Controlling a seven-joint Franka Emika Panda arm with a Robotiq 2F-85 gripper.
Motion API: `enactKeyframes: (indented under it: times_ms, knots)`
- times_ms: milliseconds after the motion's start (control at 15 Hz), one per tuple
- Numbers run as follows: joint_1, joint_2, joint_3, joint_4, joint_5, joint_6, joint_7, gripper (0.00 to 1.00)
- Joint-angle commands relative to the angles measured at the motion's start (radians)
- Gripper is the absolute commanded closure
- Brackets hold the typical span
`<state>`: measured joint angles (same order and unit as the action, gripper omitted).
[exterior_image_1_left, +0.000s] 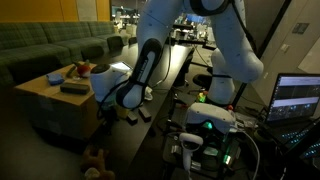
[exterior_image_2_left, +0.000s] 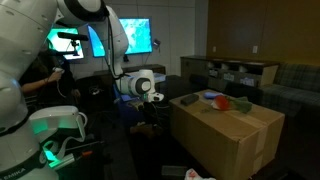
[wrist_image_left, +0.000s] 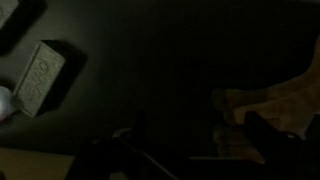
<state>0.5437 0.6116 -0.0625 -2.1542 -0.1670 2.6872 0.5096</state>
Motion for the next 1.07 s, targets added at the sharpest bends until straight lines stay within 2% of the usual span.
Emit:
enactKeyframes:
  times_ms: [0,200,400,733,1000]
  knots:
    - [0.009,-0.079,-0.077,-0.141,-0.034,0.092,0.078,0.0]
    - [-0.013,-0.076,-0.119,-0.195,-0.021,0.165,0.083,0.0]
    - [-0.056,-0.05,-0.134,-0.226,0.012,0.243,0.059,0.0]
    - [-0.195,0.009,-0.089,-0.249,0.126,0.374,-0.021,0.0]
    - [-0.356,0.079,0.009,-0.224,0.227,0.446,-0.13,0.0]
